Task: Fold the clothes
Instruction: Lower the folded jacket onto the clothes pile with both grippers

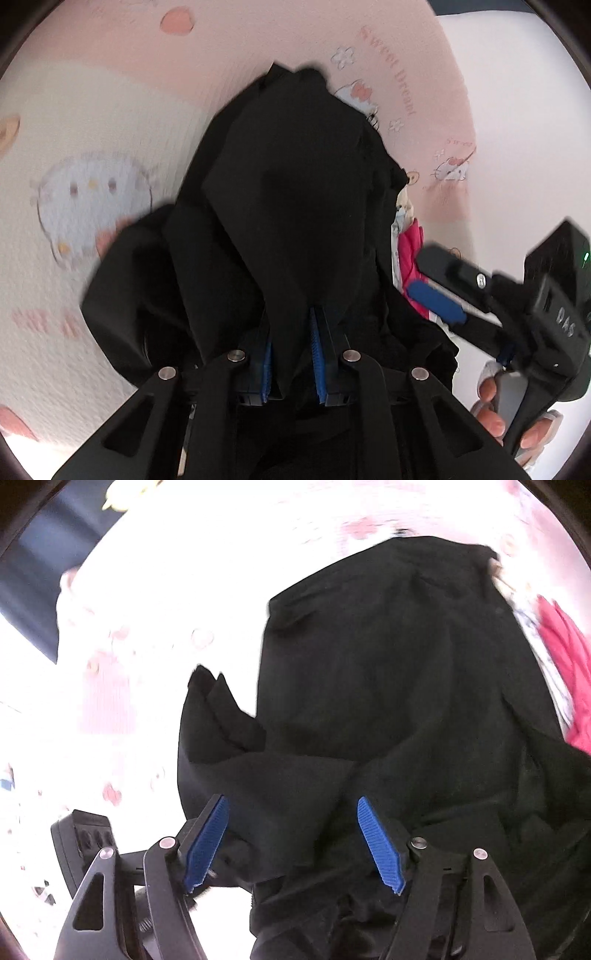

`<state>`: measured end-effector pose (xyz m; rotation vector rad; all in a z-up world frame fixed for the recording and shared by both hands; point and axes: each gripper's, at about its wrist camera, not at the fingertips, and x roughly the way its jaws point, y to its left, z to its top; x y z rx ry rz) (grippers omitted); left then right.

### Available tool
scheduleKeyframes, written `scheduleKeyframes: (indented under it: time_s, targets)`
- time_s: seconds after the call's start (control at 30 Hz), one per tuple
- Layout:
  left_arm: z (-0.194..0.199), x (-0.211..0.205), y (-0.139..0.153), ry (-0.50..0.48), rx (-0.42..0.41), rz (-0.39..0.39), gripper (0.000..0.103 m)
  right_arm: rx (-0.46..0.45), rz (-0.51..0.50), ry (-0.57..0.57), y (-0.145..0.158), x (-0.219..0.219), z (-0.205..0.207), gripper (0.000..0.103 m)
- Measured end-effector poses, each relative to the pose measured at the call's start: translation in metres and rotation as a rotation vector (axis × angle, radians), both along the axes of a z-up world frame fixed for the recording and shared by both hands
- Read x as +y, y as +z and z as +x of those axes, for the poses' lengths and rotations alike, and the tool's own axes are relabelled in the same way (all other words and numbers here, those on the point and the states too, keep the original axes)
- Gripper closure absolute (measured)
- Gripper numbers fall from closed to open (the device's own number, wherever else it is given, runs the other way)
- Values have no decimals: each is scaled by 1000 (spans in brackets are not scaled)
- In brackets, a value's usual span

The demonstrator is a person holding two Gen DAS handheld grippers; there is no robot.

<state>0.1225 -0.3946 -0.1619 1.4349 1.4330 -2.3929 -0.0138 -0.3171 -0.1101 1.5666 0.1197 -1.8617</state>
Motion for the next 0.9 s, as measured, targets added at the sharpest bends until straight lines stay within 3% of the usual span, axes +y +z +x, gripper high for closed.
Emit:
scheduleKeyframes:
  time_s: [0.17, 0.33, 0.4, 0.57, 0.6, 0.63, 0.67, 0.77, 0.9]
  targets:
    - [11, -6, -21, 97, -36, 64, 88, -56, 82, -38, -32, -1, -10, 31]
    - [17, -6, -34, 127, -74, 73, 88, -394, -109, -242, -73, 40, -25, 31]
    - [18, -1, -37, 119, -83, 62, 88, -463, -178, -328, -88, 51, -25, 31]
    - [15, 9, -39, 92, -98, 20, 88, -475, -263, -358, -98, 41, -18, 31]
    - [15, 9, -36, 92, -99, 8, 88, -457, -241, -355, -102, 38, -17, 32]
    - [16, 7, -30, 96, -100, -8, 88, -439, -219, -353, -107, 35, -15, 48]
    - [16, 6, -25, 100, -102, -24, 88, -421, -197, -351, -111, 32, -14, 69]
    - [17, 2, -9, 112, -106, -71, 87, -392, -171, -338, -120, 32, -11, 75]
    - [19, -3, 13, 127, -111, -134, 77, -362, -140, -304, -118, 33, -11, 77]
